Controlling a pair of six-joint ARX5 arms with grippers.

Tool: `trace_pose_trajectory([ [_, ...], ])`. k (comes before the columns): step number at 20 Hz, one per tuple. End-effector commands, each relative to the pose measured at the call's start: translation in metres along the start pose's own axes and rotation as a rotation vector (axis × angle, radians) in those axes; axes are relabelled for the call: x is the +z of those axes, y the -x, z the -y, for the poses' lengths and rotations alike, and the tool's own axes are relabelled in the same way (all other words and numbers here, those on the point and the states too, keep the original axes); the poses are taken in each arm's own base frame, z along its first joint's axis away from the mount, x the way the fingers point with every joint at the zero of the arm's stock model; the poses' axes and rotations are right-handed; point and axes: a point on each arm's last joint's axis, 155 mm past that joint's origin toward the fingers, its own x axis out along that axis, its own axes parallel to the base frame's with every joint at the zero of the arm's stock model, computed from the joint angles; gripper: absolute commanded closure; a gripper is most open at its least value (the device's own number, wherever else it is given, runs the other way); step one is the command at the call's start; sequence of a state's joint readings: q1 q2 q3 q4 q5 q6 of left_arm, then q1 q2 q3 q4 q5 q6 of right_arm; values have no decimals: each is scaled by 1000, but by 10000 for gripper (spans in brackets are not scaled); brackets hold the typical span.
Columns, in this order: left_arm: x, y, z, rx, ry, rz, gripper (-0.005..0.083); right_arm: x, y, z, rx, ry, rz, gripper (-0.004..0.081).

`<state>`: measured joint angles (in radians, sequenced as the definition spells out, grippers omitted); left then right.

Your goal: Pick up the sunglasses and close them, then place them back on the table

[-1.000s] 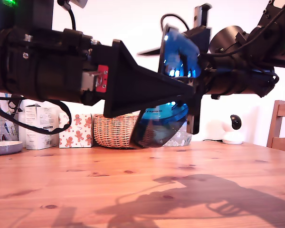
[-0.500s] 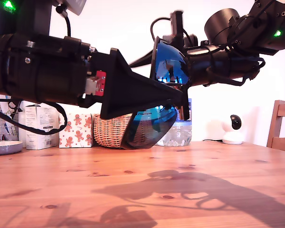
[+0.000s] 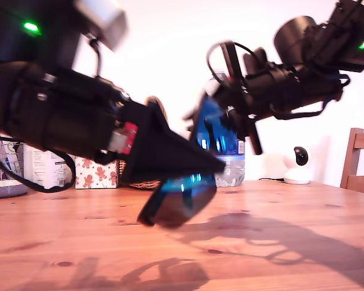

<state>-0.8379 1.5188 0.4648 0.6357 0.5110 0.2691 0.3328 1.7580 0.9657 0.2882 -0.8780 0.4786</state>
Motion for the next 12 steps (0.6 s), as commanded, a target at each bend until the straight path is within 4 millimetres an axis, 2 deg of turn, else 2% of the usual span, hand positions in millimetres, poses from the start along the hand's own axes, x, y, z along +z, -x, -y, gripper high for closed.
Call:
trace_pose_trajectory([
  [1,3,-4,-3,-8,4,-27,792,6,4,3,-70,90,21,783],
  [7,-7,-8,-12,1,44,-172,792,13,33,43,-476,297,28,783],
  [9,-9,-7,-14,2,49,-201,792,19,43,45,-570,343,51,783],
  [12,-14,-2,-25,25,73,-220,792,27,54,38,-647,403,111,783],
])
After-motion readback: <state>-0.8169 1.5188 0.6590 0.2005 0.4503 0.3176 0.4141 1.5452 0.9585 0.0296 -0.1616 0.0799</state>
